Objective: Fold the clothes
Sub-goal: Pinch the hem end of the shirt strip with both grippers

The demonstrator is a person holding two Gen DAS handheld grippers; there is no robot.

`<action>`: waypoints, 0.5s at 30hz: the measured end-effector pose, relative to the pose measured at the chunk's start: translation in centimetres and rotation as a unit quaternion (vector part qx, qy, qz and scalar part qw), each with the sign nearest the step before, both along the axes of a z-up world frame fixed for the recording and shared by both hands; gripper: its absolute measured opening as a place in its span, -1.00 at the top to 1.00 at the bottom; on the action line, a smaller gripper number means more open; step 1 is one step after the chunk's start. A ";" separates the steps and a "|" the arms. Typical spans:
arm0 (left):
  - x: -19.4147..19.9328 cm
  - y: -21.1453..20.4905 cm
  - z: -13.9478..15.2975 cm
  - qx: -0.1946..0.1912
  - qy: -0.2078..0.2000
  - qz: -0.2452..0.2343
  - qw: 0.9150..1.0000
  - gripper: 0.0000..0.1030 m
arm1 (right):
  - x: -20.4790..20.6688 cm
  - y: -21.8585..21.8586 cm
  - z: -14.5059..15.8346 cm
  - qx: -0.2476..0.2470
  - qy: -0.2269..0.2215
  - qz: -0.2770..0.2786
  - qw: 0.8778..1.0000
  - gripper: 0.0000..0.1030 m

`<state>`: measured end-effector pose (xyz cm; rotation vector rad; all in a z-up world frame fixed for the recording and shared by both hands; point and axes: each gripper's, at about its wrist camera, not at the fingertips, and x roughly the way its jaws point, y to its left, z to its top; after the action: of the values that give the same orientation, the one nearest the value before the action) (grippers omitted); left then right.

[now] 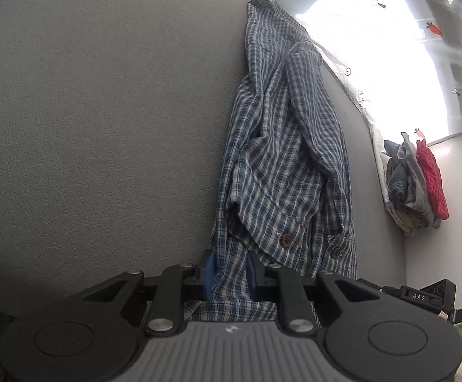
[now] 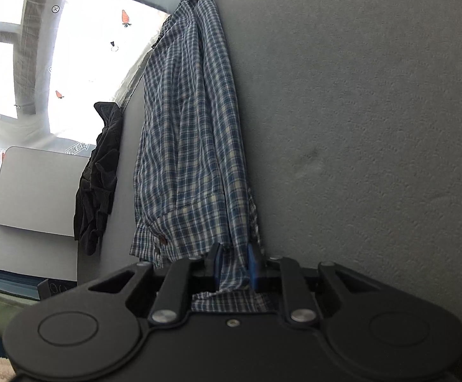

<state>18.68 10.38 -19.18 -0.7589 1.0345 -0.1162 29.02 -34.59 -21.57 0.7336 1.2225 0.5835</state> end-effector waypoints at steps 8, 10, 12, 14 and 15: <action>1.4 0.0 0.8 0.051 -0.020 0.000 0.998 0.42 | 1.7 1.4 2.0 -0.044 -0.073 0.007 0.996 0.49; 1.7 -0.2 0.8 0.057 -0.022 -0.005 0.998 0.42 | 2.0 2.0 1.9 -0.042 -0.086 0.008 0.995 0.49; 1.8 -0.4 0.7 0.061 -0.022 -0.008 0.998 0.41 | 2.5 2.9 1.5 -0.052 -0.086 0.012 0.995 0.49; 1.7 -0.3 0.5 0.057 -0.024 -0.004 0.998 0.41 | 2.6 3.4 1.1 -0.063 -0.086 0.025 0.994 0.49; 1.6 -0.2 0.5 0.053 -0.024 0.000 0.998 0.41 | 2.6 3.6 0.9 -0.068 -0.085 0.031 0.994 0.49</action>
<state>20.30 10.13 -18.73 -0.6568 0.9874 -0.0793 31.60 -30.98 -20.70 0.5228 1.1182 0.5943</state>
